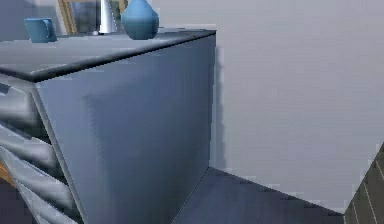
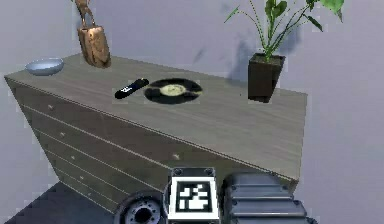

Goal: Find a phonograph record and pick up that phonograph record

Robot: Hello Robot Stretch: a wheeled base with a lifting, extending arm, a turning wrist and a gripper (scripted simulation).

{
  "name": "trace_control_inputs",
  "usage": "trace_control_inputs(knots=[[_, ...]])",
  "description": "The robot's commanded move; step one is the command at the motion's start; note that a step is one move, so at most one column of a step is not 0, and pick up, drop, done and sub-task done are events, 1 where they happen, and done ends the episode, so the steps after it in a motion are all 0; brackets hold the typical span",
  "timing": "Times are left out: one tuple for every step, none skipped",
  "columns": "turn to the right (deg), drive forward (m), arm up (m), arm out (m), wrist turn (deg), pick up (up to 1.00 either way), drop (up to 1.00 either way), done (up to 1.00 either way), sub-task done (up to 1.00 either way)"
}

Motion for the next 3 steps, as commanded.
trace_control_inputs(knots=[[0.0, 0.0, 0.0, 0.44, 0.0, 0.0, 0.0, 0.0, 0.0], [0.0, 0.0, 0.0, 0.0, 45.0, 0.0, 0.0, 0.0, 0.0], [0.0, 0.0, 0.0, 0.0, 45.0, 0.0, 0.0, 0.0, 0.0]])
